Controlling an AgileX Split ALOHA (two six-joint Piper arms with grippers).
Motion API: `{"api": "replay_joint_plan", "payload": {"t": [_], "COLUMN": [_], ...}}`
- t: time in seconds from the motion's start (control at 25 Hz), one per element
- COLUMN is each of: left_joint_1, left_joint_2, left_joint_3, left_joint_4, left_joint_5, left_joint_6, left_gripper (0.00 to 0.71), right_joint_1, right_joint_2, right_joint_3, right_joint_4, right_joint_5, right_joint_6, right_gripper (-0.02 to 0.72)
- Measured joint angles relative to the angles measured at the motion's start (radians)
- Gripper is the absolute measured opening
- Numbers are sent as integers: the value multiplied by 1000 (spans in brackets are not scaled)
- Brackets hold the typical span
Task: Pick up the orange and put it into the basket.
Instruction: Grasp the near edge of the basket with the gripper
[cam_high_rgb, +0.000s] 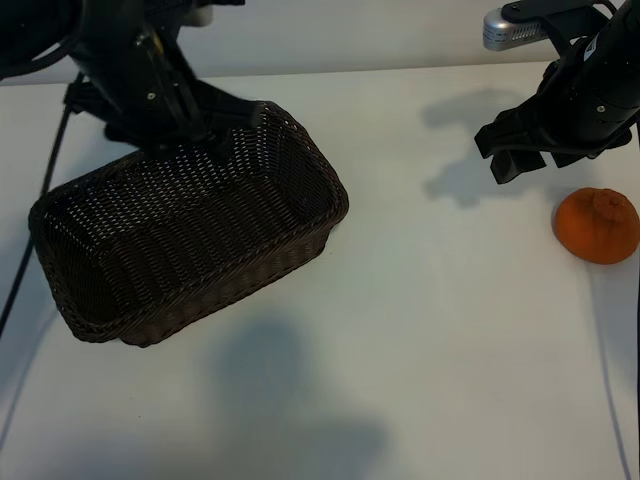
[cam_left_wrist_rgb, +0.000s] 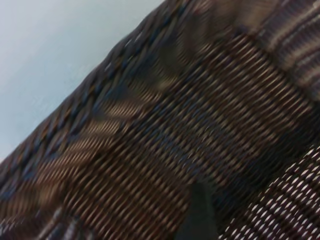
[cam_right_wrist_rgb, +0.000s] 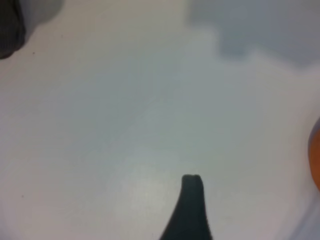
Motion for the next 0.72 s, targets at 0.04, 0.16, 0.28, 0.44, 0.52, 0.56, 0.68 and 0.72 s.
{"api": "replay_joint_plan", "payload": {"t": [0.04, 0.16, 0.28, 0.44, 0.52, 0.56, 0.68, 0.72], "left_joint_1": [0, 0, 0, 20, 56, 75, 151, 177], "left_joint_2": [-16, -95, -189, -312, -370, -390, -441, -446], "left_joint_3": [6, 63, 156, 336, 416, 456, 535, 553], "left_joint_4": [14, 39, 81, 141, 148, 150, 155, 155], "left_joint_5": [9, 10, -1, -46, -69, -80, -111, -119], "left_joint_6": [-14, -64, -126, -245, -288, -308, -345, -349], "left_gripper": [588, 588, 588, 588, 588, 588, 588, 588], "right_joint_1": [0, 0, 0, 0, 0, 0, 0, 0], "right_joint_2": [0, 0, 0, 0, 0, 0, 0, 0], "right_joint_3": [0, 0, 0, 0, 0, 0, 0, 0], "right_joint_4": [0, 0, 0, 0, 0, 0, 0, 0], "right_joint_5": [2, 3, 8, 24, 30, 31, 35, 37], "right_joint_6": [0, 0, 0, 0, 0, 0, -1, -1], "right_gripper": [596, 596, 596, 596, 596, 596, 596, 596]}}
